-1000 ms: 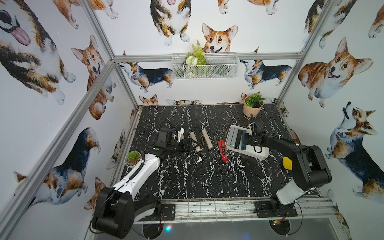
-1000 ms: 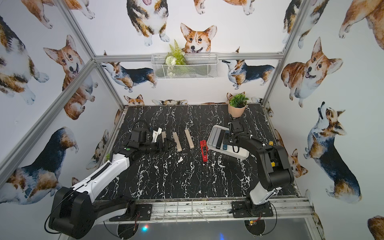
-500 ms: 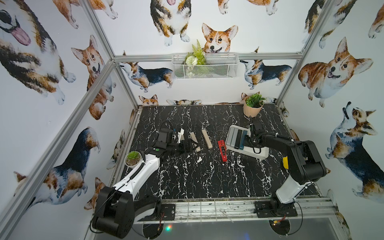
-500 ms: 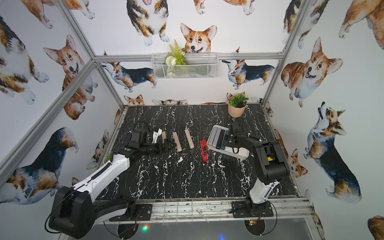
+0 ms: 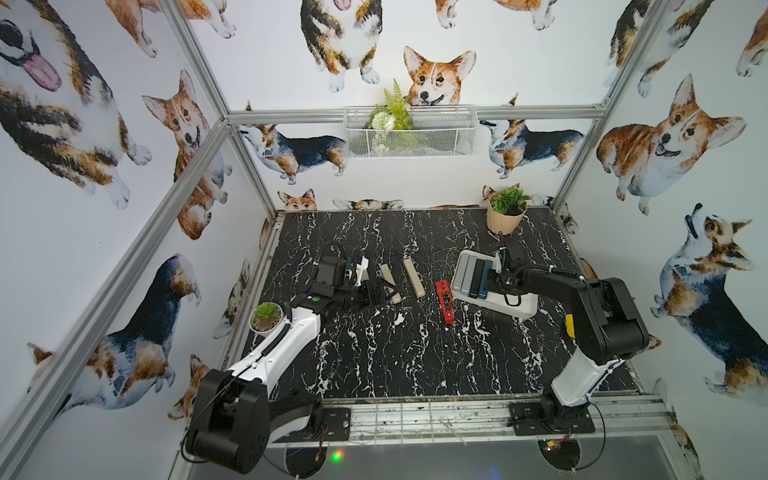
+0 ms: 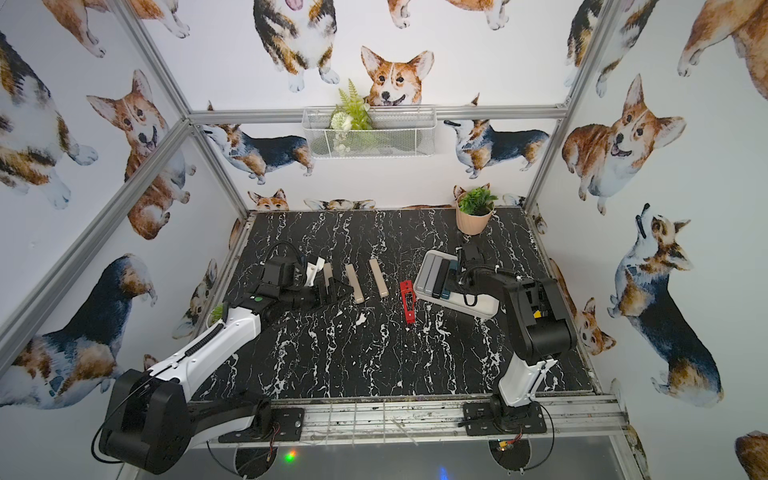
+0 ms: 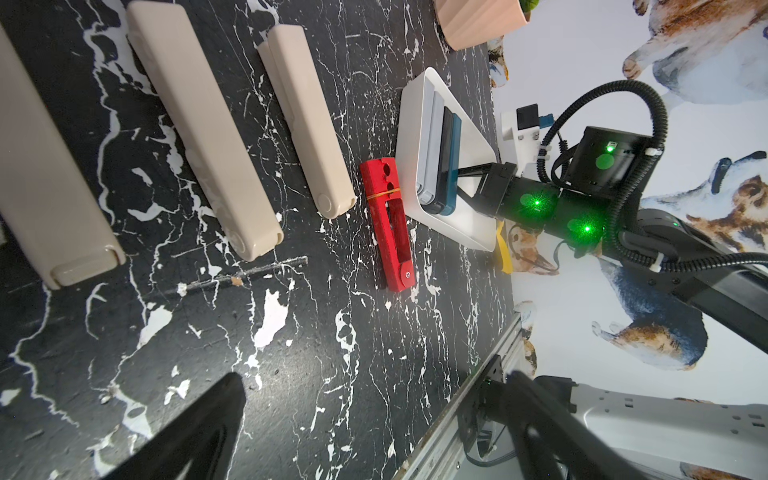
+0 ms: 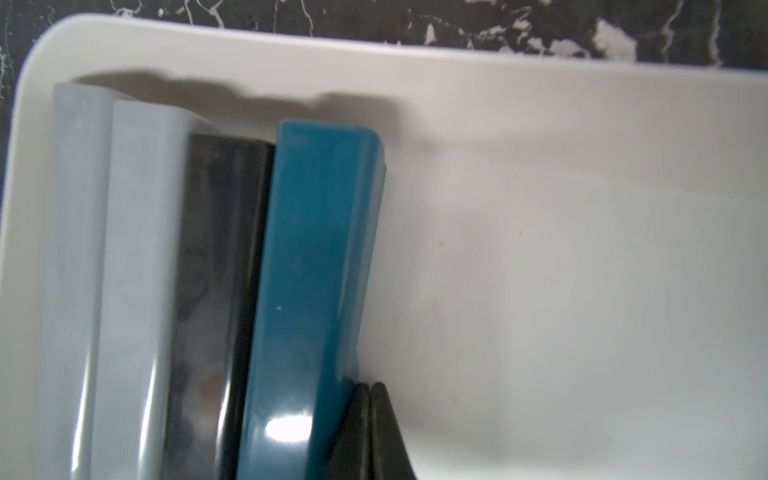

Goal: Put the pruning pliers into the storage box
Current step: Place the pruning pliers in the storage box.

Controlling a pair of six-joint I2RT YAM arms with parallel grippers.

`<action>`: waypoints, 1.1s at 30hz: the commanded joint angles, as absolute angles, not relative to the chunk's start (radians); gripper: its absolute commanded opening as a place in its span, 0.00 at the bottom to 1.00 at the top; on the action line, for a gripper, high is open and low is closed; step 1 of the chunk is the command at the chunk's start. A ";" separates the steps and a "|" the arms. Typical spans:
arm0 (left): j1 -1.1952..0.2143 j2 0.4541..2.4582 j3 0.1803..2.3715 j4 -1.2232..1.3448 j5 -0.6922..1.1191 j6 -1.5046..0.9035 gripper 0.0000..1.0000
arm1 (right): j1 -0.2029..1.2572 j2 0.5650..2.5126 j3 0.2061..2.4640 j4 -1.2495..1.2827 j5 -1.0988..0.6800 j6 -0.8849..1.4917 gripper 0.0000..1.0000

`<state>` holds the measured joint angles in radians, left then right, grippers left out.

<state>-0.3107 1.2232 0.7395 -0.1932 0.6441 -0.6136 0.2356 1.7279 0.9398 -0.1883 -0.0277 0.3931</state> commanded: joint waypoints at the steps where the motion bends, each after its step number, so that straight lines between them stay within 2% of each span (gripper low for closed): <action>1: -0.311 1.224 0.736 -0.161 0.650 -0.615 1.00 | 0.236 1.730 0.946 -0.153 -0.060 0.393 0.00; 10: -0.311 1.220 0.731 -0.156 0.650 -0.617 1.00 | 0.236 1.707 0.941 -0.197 -0.015 0.384 0.00; 19: -0.311 1.220 0.725 -0.143 0.653 -0.623 1.00 | 0.236 1.594 0.917 -0.252 0.024 0.371 0.00; 26: -0.311 1.212 0.732 -0.150 0.659 -0.621 1.00 | 0.236 1.507 0.891 -0.263 -0.026 0.385 0.00; 29: -0.311 1.203 0.742 -0.174 0.659 -0.611 1.00 | 0.250 1.458 0.855 -0.230 -0.080 0.407 0.17; 33: -0.311 1.186 0.738 -0.190 0.647 -0.600 1.00 | 0.322 1.406 0.844 -0.246 -0.054 0.398 0.38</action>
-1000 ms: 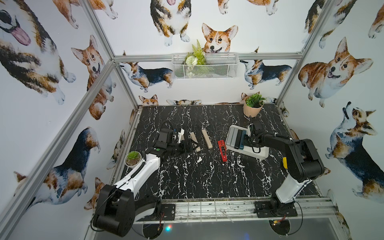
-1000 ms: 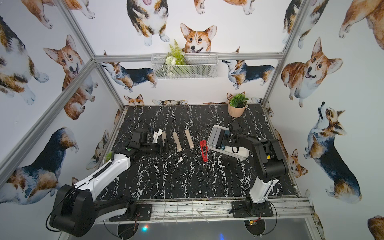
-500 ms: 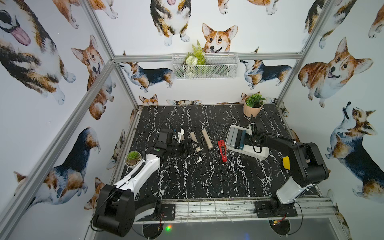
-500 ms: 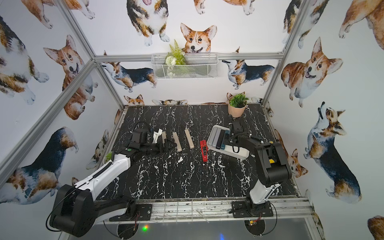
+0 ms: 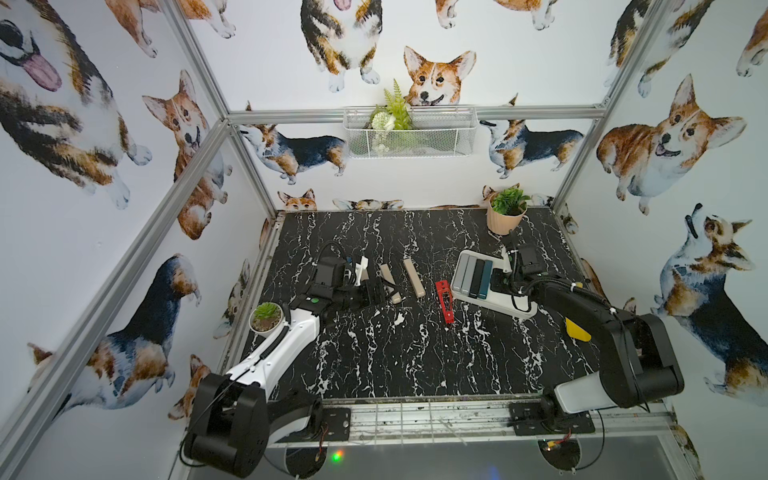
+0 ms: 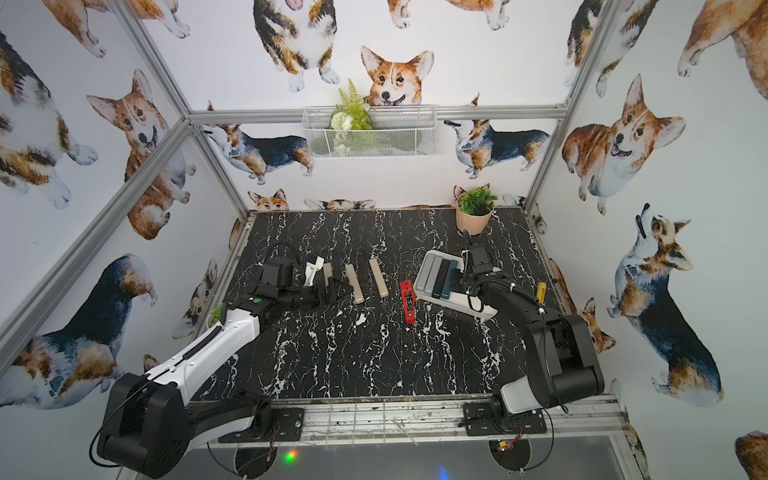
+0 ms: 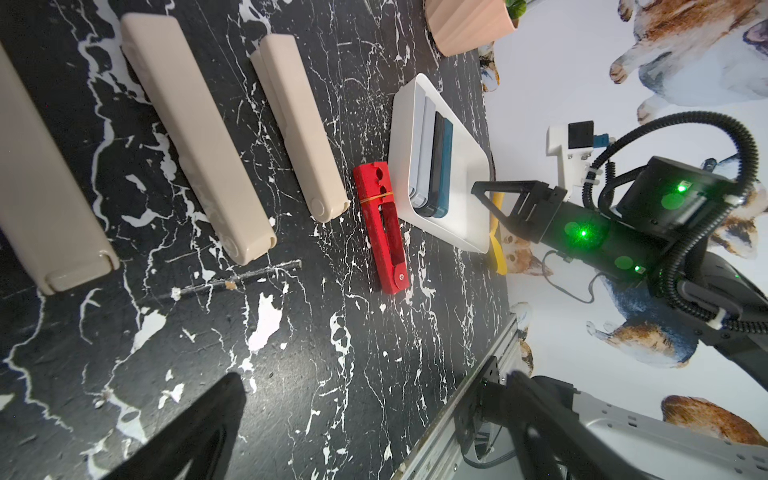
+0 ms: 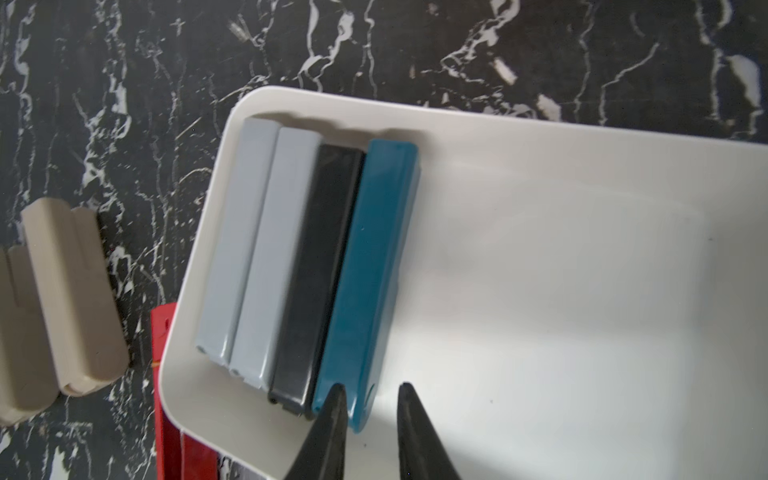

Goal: Put the pruning pliers into the storage box
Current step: Place the pruning pliers in the storage box, then pick up the pruning pliers from the center of the board.

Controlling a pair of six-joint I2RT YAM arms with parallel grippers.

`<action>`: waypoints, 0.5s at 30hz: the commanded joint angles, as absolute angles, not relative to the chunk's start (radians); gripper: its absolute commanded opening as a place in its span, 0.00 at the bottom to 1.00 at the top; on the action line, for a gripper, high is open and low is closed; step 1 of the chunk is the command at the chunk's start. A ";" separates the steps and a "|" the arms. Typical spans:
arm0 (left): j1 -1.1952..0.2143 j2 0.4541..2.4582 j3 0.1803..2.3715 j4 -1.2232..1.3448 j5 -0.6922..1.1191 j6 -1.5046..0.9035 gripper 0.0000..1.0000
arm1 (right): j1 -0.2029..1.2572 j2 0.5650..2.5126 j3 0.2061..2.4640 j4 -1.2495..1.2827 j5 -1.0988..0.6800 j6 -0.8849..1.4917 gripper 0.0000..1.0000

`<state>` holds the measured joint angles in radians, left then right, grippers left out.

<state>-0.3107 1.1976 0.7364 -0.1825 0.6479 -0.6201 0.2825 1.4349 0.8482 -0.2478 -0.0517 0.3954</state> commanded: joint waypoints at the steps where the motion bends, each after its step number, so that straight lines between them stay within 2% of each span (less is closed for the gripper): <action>1: -0.311 1.184 0.735 -0.191 0.646 -0.601 1.00 | 0.338 1.395 0.844 -0.248 -0.049 0.397 0.44; 5: -0.311 1.173 0.725 -0.199 0.648 -0.597 1.00 | 0.397 1.361 0.844 -0.244 -0.040 0.413 0.56; 11: -0.311 1.146 0.709 -0.217 0.640 -0.594 1.00 | 0.467 1.357 0.877 -0.245 -0.045 0.433 0.62; 15: -0.307 1.141 0.704 -0.238 0.641 -0.586 1.00 | 0.523 1.381 0.913 -0.249 -0.044 0.431 0.62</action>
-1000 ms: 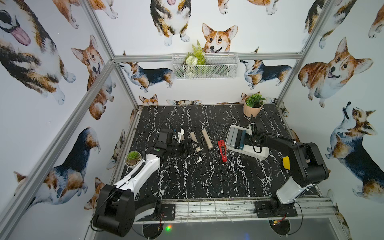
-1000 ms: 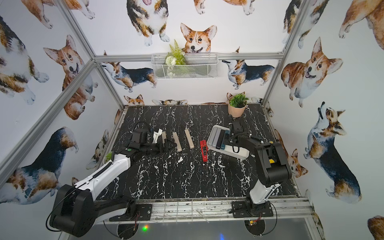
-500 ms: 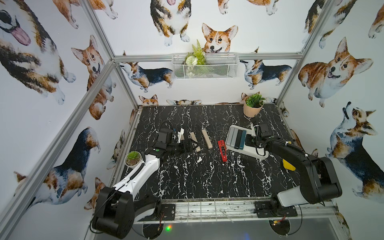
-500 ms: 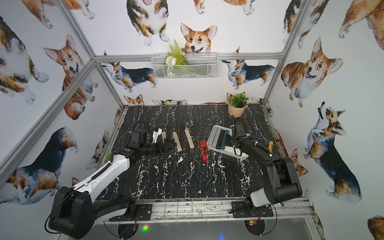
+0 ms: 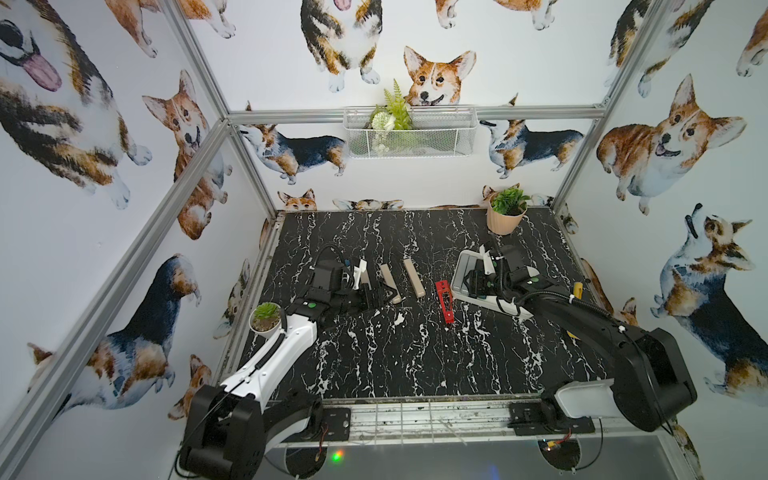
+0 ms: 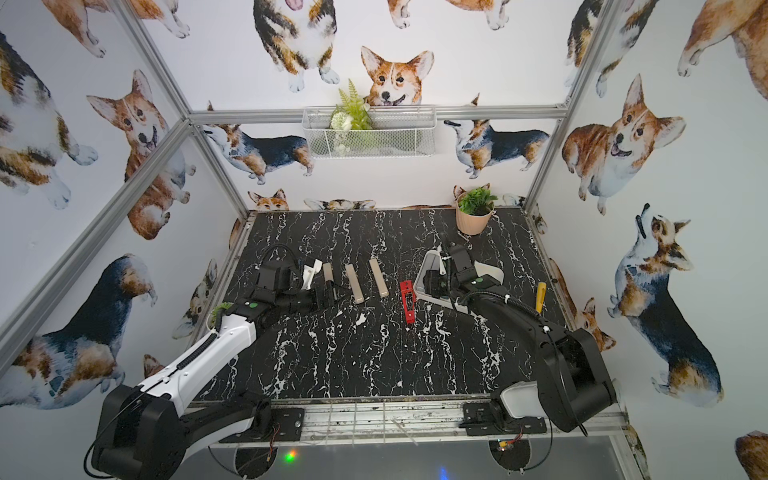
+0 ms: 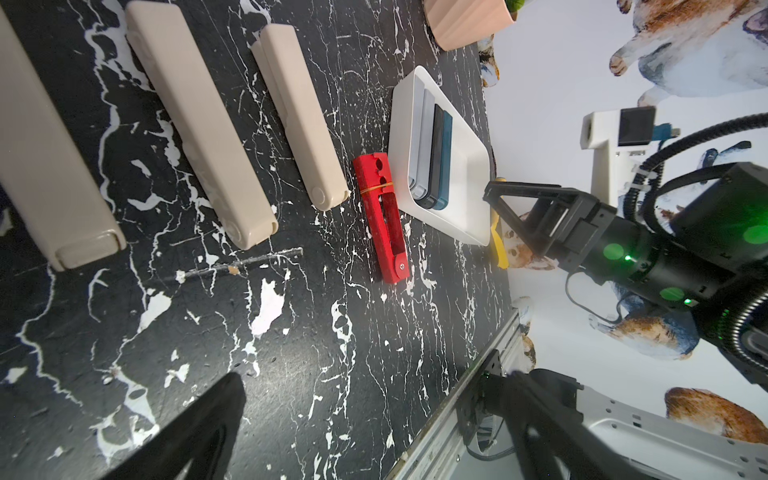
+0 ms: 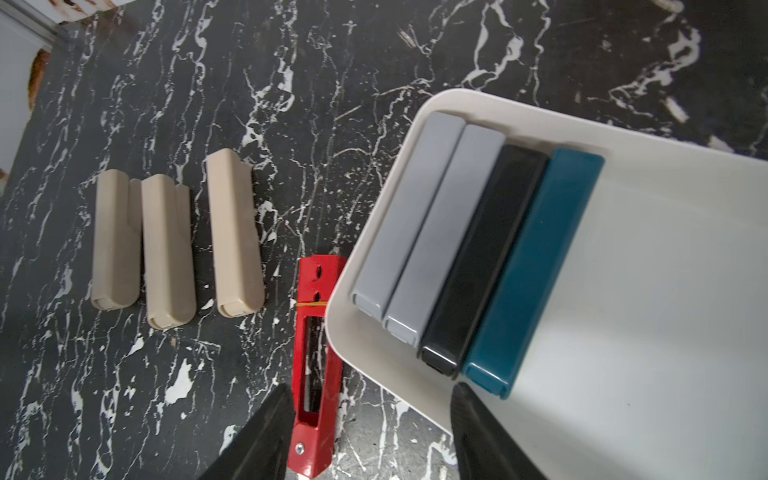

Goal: Put the pruning pliers into the storage box
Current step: Pick up the pruning pliers from the center of the board.

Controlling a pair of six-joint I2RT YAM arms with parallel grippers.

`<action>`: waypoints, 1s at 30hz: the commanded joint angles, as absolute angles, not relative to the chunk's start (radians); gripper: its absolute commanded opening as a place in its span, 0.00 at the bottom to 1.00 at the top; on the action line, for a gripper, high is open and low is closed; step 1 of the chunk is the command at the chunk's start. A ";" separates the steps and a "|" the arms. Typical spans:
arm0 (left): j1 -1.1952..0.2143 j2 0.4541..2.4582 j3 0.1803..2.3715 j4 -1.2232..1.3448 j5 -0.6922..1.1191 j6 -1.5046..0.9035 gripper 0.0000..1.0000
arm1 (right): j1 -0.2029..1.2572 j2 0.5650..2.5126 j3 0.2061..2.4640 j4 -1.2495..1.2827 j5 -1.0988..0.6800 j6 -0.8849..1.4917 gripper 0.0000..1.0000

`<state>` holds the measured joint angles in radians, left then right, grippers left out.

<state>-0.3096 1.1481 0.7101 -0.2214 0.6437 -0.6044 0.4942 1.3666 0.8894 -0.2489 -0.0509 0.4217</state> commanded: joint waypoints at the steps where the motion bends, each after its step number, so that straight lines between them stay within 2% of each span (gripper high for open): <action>1: -0.307 1.138 0.700 -0.236 0.642 -0.586 1.00 | 0.535 1.389 0.922 -0.249 -0.042 0.432 0.62; 3: -0.304 1.135 0.698 -0.236 0.646 -0.586 1.00 | 0.558 1.409 0.940 -0.247 -0.042 0.434 0.66; 6: -0.301 1.133 0.692 -0.236 0.650 -0.584 1.00 | 0.580 1.449 0.958 -0.236 -0.042 0.437 0.67; 30: -0.179 1.105 0.660 -0.244 0.693 -0.585 1.00 | 0.707 1.766 1.206 -0.255 -0.043 0.353 0.68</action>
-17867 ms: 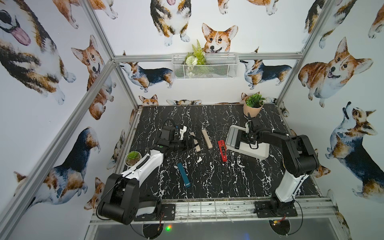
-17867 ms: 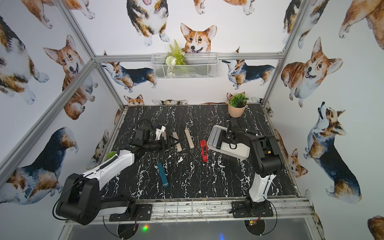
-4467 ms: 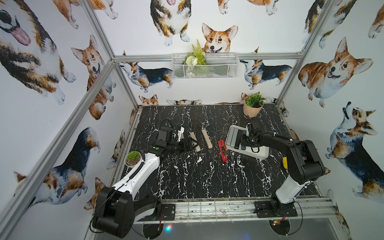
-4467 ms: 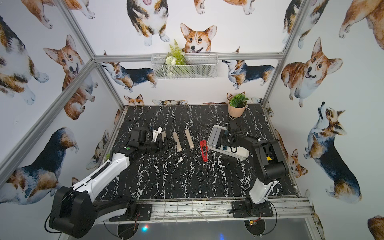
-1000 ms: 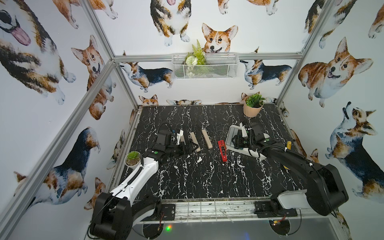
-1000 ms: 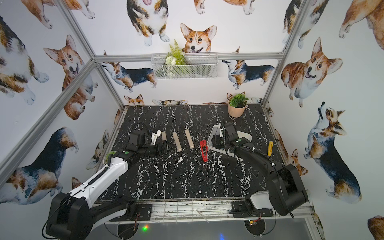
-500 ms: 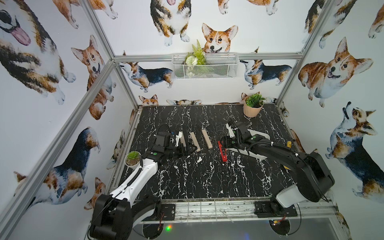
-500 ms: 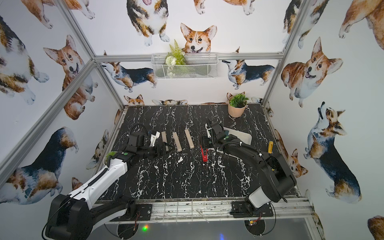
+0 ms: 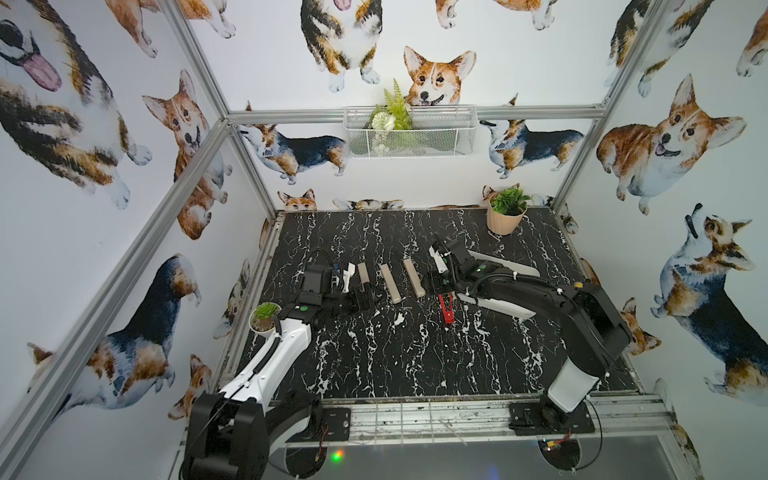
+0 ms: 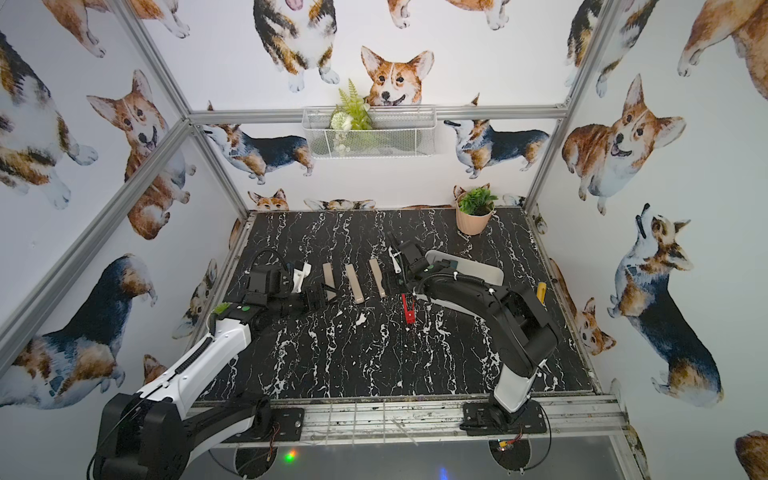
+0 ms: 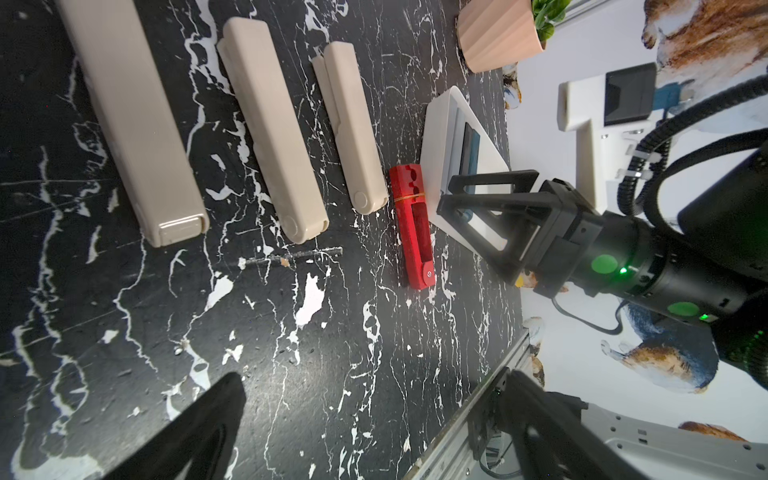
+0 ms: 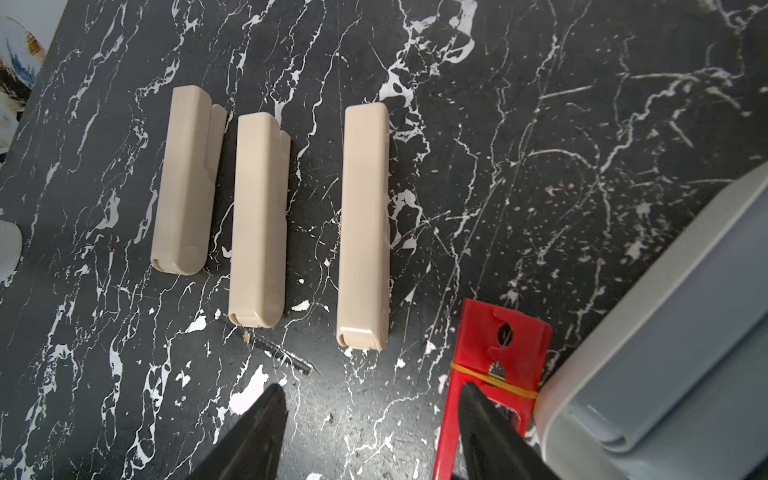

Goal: Put the pruning pliers into the storage box
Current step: Pick up the pruning pliers from the center of the board.

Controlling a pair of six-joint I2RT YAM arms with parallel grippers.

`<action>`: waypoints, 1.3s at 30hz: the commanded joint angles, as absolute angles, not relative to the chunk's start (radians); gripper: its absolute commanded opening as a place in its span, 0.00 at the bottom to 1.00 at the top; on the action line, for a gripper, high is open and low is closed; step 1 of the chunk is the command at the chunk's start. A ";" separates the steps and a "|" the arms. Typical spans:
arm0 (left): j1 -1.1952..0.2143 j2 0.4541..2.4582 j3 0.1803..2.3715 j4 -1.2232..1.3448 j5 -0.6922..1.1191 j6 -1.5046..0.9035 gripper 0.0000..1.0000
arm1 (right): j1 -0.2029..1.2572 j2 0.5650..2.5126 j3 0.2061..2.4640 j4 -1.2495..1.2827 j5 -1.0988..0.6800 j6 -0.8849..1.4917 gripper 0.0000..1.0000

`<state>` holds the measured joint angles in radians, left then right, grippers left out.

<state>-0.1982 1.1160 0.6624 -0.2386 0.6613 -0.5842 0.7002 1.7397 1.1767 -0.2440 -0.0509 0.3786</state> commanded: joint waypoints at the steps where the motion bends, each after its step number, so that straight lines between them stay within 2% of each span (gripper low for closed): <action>1: -0.171 1.102 0.658 -0.246 0.698 -0.585 1.00 | 0.709 1.777 1.213 -0.255 -0.042 0.351 0.68; 13: -0.119 1.092 0.633 -0.253 0.731 -0.575 1.00 | 0.723 1.895 1.284 -0.261 -0.043 0.331 0.68; 39: -0.097 1.086 0.622 -0.248 0.749 -0.579 1.00 | 0.738 2.061 1.409 -0.311 -0.005 0.299 0.66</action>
<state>-0.1001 1.0874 0.6224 -0.2600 0.7349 -0.5838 0.7349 2.0495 1.3895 -0.2932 -0.0216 0.3138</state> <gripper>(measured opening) 0.999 0.661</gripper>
